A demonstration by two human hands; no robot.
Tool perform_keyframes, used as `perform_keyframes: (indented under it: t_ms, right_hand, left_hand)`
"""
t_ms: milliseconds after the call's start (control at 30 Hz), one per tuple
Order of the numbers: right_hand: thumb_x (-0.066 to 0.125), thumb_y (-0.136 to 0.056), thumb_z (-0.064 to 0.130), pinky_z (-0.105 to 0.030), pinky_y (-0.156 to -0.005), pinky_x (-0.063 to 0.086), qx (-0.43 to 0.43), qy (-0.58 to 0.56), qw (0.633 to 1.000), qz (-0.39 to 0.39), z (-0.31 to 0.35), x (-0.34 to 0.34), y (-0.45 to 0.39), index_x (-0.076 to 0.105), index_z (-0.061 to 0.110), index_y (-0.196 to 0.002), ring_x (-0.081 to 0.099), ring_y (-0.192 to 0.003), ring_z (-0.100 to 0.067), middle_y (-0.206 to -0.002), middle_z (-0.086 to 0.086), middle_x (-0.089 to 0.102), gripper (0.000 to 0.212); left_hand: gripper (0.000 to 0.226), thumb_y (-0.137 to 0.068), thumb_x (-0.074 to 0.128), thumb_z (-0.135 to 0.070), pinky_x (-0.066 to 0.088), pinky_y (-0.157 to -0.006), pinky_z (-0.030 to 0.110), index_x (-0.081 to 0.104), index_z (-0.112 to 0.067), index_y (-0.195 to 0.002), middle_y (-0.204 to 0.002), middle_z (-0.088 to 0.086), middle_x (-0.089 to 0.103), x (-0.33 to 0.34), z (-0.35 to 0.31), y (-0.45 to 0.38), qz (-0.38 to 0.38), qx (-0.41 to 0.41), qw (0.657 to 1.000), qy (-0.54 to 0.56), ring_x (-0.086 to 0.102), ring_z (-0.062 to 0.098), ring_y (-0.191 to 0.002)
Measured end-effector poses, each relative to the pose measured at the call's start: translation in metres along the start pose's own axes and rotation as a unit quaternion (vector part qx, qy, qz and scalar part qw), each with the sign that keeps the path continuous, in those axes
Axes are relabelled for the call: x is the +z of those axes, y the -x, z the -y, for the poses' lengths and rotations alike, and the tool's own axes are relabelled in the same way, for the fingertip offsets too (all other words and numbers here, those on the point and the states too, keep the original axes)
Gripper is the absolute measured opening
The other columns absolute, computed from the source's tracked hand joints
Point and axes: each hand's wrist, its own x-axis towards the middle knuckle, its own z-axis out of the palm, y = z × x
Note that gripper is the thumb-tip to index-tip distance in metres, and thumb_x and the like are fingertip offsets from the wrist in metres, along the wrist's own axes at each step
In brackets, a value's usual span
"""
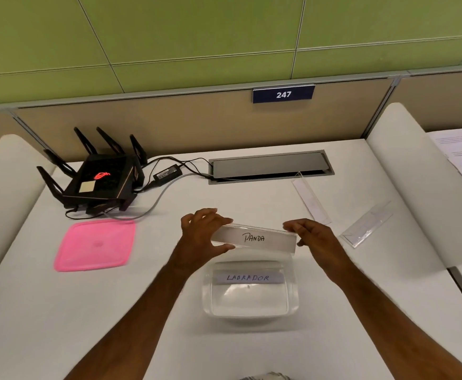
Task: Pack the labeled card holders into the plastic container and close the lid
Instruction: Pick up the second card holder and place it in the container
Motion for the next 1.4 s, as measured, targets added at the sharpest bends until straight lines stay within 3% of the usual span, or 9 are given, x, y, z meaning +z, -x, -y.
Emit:
perform_keyframes:
  t_ms: [67, 133, 267, 333, 667, 833, 967, 1233, 1400]
  right_hand:
    - [0.05, -0.106, 0.031, -0.029, -0.086, 0.051, -0.02, 0.018, 0.999, 0.027, -0.001, 0.002, 0.003, 0.075, 0.036, -0.112, 0.066, -0.112, -0.007, -0.118, 0.012, 0.074, 0.026]
    - [0.059, -0.101, 0.037, -0.025, -0.09, 0.053, -0.033, 0.037, 0.997, 0.053, -0.001, 0.003, 0.007, 0.068, 0.041, -0.121, 0.065, -0.116, -0.007, -0.124, 0.015, 0.071, 0.022]
    - [0.085, -0.08, 0.04, -0.02, -0.091, 0.054, -0.095, 0.147, 0.98, 0.098, -0.008, 0.008, 0.016, 0.05, 0.046, -0.138, 0.053, -0.129, -0.001, -0.139, 0.021, 0.057, 0.069]
    - [0.087, -0.078, 0.039, -0.019, -0.09, 0.053, -0.126, 0.17, 0.971, 0.107, -0.014, 0.008, 0.019, 0.048, 0.046, -0.141, 0.05, -0.13, -0.003, -0.142, 0.024, 0.051, 0.075]
    - [0.083, -0.084, 0.028, -0.016, -0.078, 0.053, -0.119, 0.176, 0.971, 0.112, -0.026, 0.006, 0.024, 0.056, 0.036, -0.137, 0.054, -0.125, 0.001, -0.135, 0.028, 0.054, 0.06]
    - [0.082, -0.084, 0.025, -0.019, -0.068, 0.052, -0.106, 0.172, 0.973, 0.108, -0.029, 0.006, 0.027, 0.057, 0.034, -0.137, 0.053, -0.124, 0.004, -0.135, 0.027, 0.054, 0.059]
    - [0.082, -0.084, 0.026, -0.023, -0.066, 0.052, -0.108, 0.178, 0.973, 0.104, -0.031, 0.005, 0.029, 0.057, 0.037, -0.137, 0.053, -0.124, 0.004, -0.135, 0.027, 0.054, 0.059]
    - [0.083, -0.083, 0.03, -0.017, -0.063, 0.048, -0.105, 0.176, 0.974, 0.099, -0.035, 0.004, 0.028, 0.057, 0.043, -0.135, 0.054, -0.125, 0.0, -0.134, 0.028, 0.055, 0.06]
    - [0.084, -0.082, 0.027, -0.015, -0.062, 0.046, -0.107, 0.2, 0.968, 0.104, -0.035, 0.004, 0.029, 0.056, 0.041, -0.135, 0.054, -0.124, 0.002, -0.135, 0.029, 0.054, 0.061]
  left_hand:
    - [0.066, -0.072, 0.082, -0.061, 0.029, -0.103, 0.041, 0.065, -0.033, -0.129, -0.12, -0.014, 0.067, -0.006, 0.0, 0.006, 0.007, -0.011, 1.0, 0.004, 0.05, 0.016, -0.132]
    - [0.067, -0.072, 0.08, -0.063, 0.027, -0.103, 0.038, 0.065, -0.033, -0.13, -0.118, -0.014, 0.067, -0.01, 0.001, 0.012, 0.01, -0.024, 1.0, 0.011, 0.05, 0.015, -0.131]
    - [0.069, -0.07, 0.08, -0.064, 0.026, -0.103, 0.036, 0.067, -0.032, -0.129, -0.121, -0.011, 0.068, -0.015, -0.001, 0.023, 0.01, -0.043, 0.999, 0.026, 0.049, 0.014, -0.129]
    - [0.07, -0.068, 0.082, -0.063, 0.026, -0.103, 0.036, 0.068, -0.031, -0.129, -0.121, -0.009, 0.069, -0.017, -0.002, 0.028, 0.012, -0.044, 0.999, 0.029, 0.049, 0.014, -0.128]
    - [0.068, -0.071, 0.072, -0.069, 0.03, -0.101, 0.036, 0.07, -0.031, -0.128, -0.115, -0.011, 0.07, -0.018, -0.012, 0.045, 0.018, -0.05, 0.998, 0.039, 0.055, 0.012, -0.119]
    - [0.069, -0.072, 0.079, -0.064, 0.029, -0.102, 0.037, 0.067, -0.031, -0.132, -0.117, -0.012, 0.07, -0.017, -0.013, 0.049, 0.044, -0.058, 0.997, 0.039, 0.059, 0.012, -0.115]
    - [0.07, -0.073, 0.08, -0.063, 0.026, -0.104, 0.037, 0.066, -0.031, -0.133, -0.121, -0.011, 0.07, -0.018, -0.014, 0.05, 0.053, -0.06, 0.996, 0.034, 0.057, 0.011, -0.117]
    - [0.069, -0.072, 0.081, -0.063, 0.027, -0.103, 0.038, 0.068, -0.03, -0.131, -0.118, -0.011, 0.071, -0.017, -0.016, 0.051, 0.046, -0.059, 0.997, 0.026, 0.06, 0.013, -0.114]
    - [0.067, -0.072, 0.078, -0.066, 0.026, -0.103, 0.034, 0.067, -0.032, -0.128, -0.119, -0.016, 0.069, -0.016, -0.015, 0.053, 0.046, -0.057, 0.997, 0.029, 0.055, 0.003, -0.107]
